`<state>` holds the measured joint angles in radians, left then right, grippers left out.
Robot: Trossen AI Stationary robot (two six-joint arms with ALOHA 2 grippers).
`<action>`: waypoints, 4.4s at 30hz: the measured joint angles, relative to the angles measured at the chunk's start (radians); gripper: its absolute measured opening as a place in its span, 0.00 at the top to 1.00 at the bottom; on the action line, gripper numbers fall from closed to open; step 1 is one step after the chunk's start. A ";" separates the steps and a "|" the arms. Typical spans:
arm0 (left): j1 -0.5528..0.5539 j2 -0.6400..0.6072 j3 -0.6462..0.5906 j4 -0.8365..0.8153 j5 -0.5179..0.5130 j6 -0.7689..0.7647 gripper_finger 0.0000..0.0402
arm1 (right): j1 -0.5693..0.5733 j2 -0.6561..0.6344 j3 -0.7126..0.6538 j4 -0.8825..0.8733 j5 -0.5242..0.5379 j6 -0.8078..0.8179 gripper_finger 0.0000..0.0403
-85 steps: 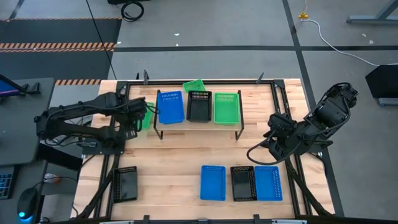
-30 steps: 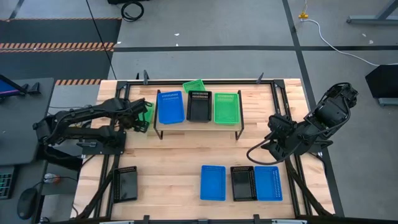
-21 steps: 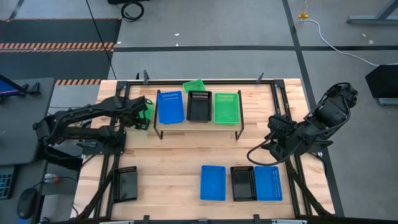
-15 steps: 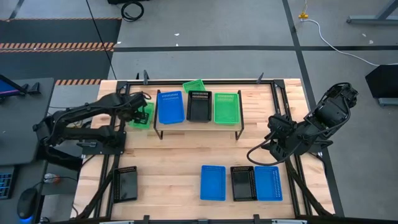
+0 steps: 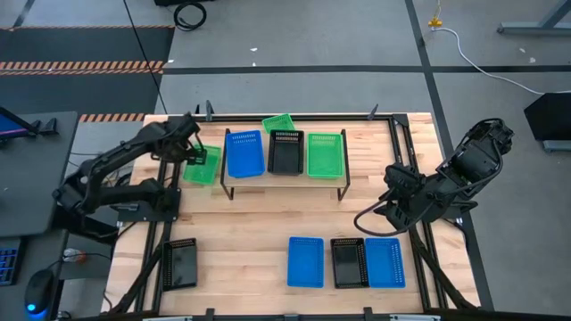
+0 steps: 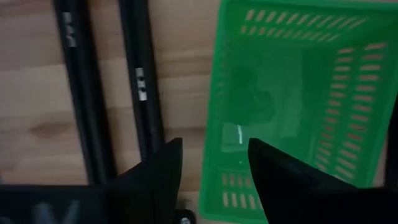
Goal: Stack baskets on shelf by color
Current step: Stack the left green bin on top of the green bin on the shelf
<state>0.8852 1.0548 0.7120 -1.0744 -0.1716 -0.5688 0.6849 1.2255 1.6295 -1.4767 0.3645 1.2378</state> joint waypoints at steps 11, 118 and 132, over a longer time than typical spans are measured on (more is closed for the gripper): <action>0.008 0.189 0.000 0.052 0.015 0.038 0.53 | 0.000 0.000 0.000 0.002 -0.018 0.088 0.45; -0.732 0.473 1.077 0.243 -0.541 -0.184 0.96 | -0.798 0.291 0.020 0.866 0.236 -0.556 0.40; -0.767 0.476 1.077 0.274 -0.531 -0.073 0.81 | -0.831 0.304 0.020 0.785 0.189 -0.582 0.80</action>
<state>0.1182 1.5313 1.7893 -0.8003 -0.7030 -0.6422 -0.1463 1.5291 1.6497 -0.6913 0.5533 0.6561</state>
